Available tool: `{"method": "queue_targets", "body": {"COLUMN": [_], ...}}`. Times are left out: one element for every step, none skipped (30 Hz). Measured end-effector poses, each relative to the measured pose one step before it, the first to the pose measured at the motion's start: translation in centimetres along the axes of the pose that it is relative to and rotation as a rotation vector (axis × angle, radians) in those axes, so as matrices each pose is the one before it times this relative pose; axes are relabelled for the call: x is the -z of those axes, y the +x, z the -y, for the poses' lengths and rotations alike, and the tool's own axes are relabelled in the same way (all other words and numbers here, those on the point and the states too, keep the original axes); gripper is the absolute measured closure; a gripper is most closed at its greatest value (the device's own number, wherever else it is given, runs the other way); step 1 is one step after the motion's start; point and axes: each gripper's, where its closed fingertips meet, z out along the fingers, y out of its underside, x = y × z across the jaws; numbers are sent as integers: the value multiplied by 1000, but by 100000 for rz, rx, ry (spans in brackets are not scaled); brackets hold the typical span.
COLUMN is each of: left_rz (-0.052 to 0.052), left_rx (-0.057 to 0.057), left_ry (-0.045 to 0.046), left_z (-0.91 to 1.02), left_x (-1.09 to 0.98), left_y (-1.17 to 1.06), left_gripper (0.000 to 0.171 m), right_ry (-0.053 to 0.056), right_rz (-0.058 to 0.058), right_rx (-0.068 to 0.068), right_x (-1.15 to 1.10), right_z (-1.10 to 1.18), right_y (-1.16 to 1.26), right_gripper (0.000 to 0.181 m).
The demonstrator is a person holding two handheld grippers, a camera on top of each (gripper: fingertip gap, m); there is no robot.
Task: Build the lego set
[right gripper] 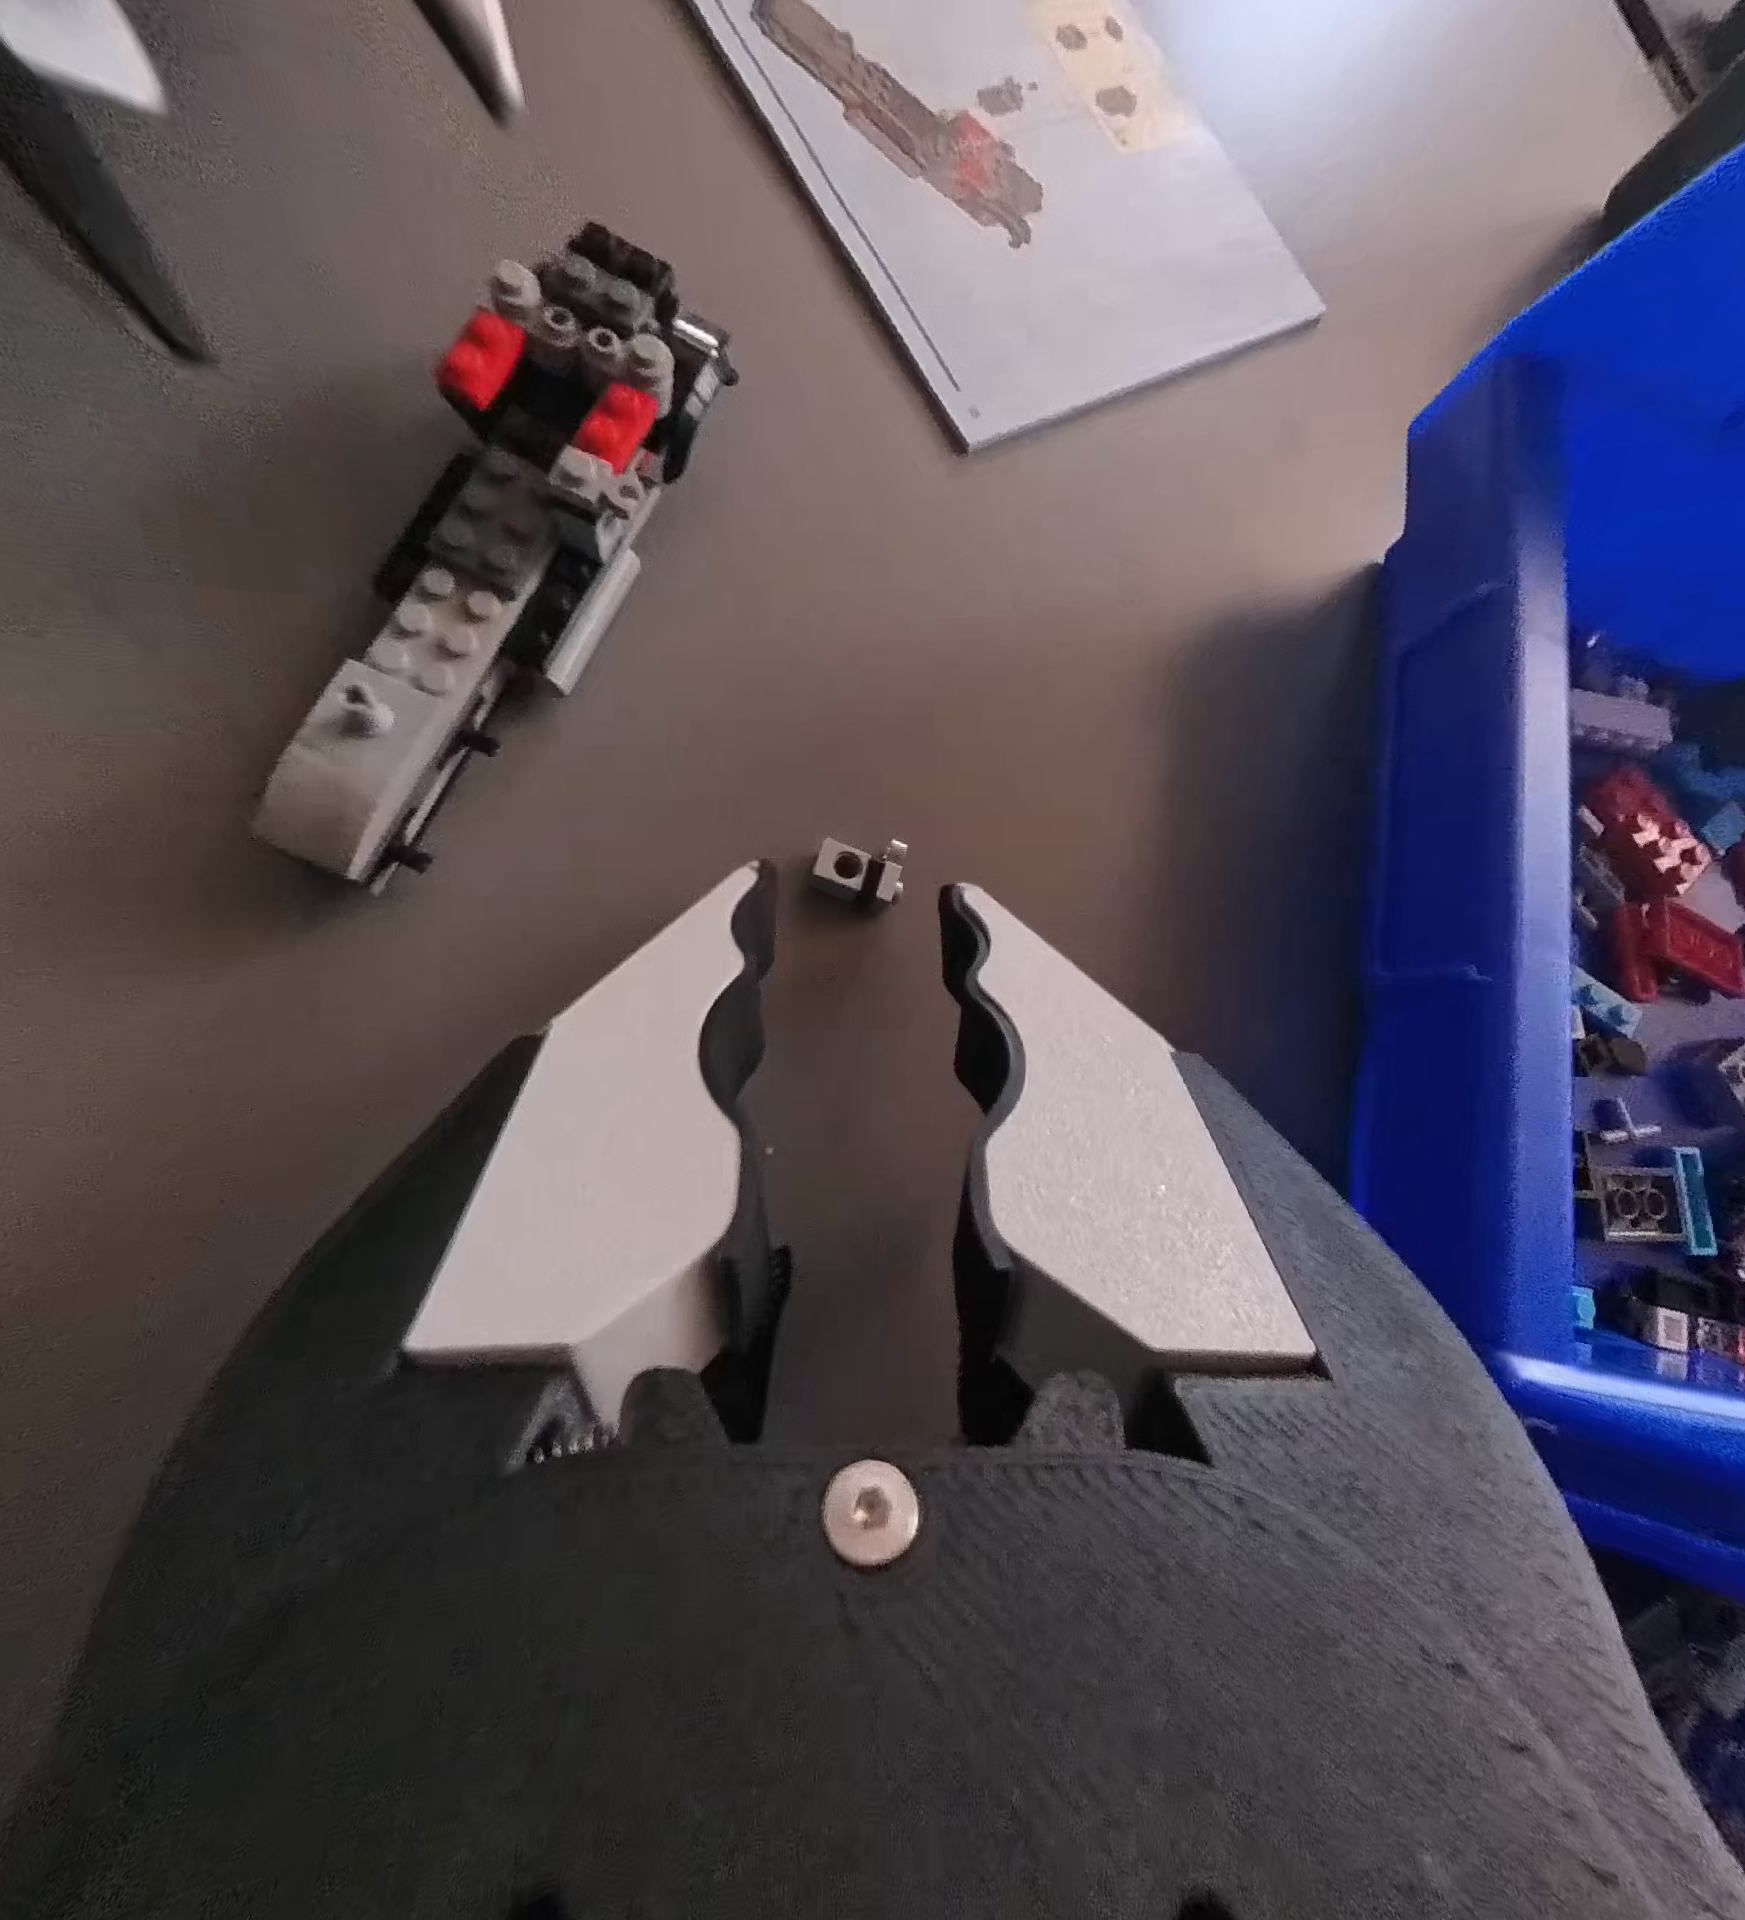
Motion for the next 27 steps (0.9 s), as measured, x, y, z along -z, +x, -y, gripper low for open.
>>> {"method": "queue_targets", "body": {"left_rz": [-396,384,1104,979,580,45,-167,-745,-1981,-3128,-4278,-4117,-3312,-3123,-2587,-1781,-1274,-333,-46,-1110,-1676,-1136,-484,19,194,150,161], "left_rx": [4840,5050,4991,5427,6360,7256,8496,9022,9623,9986,9016,7798,5983,3807,2409,1275,358,296,611,619,650,760,302,-231,-268,50,116], "left_ry": [1554,554,-424,-1122,-1595,-1505,-1450,-388,1266,2011,2574,2539,2003,1740,1056,257,58,-336,-712,-1,655,379,-177,-559,-823,-818,-322], "left_z": [239,131,0,-64,-110,-76,-45,127,381,547,644,589,487,373,224,56,-13,-112,-182,-74,24,-11,-72,-132,-181,-190,-153], "left_x": [195,96,32,-32,-77,-103,-129,-111,-57,-42,-20,-35,-46,-40,-27,-64,-51,-36,-26,-5,21,32,17,-1,-20,-55,-79], "left_y": [-124,-227,-328,-314,-256,-199,-204,-139,38,208,416,436,346,396,359,268,219,81,18,186,287,198,104,56,43,62,75], "left_gripper": [122,123,124,125,126,126,127,127,127,127,127,127,127,127,129,130,131,132,133,134,135,137,139,140,141,141,141], "right_ry": [-1614,-666,735,1087,1317,2769,4961,6996,8743,9988,9629,7875,5441,2638,809,662,963,660,428,440,118,-524,-396,218,220,-2,-150], "right_rz": [-1390,-727,351,25,-1423,-1559,-997,-1201,-1700,-1712,-1534,-1701,-1931,-1060,-563,-890,-676,-161,-184,-408,9,464,-11,-611,-535,-709,-806], "right_rx": [148,805,1593,2020,2084,2523,3209,4001,5100,6428,7678,8575,8317,6748,4969,3828,2893,1965,1662,1830,1526,721,452,567,253,29,101], "right_x": [-296,-231,-129,-42,34,150,315,464,605,654,603,452,275,85,-59,-87,-95,-105,-102,-82,-77,-88,-68,-11,12,10,3], "right_z": [-167,-40,150,191,204,415,783,1169,1549,1827,1821,1583,1223,789,458,375,335,236,163,132,63,-38,-23,82,90,70,60], "right_y": [153,41,-156,-83,144,153,38,0,0,-86,-169,-163,-94,-123,-122,-48,-66,-123,-118,-101,-135,-167,-74,14,43,83,110], "right_gripper": [151,156,160,161,161,161,162,162,162,162,162,162,162,162,162,161,161,161,161,161,161,161,161,161,161,161,161]}}
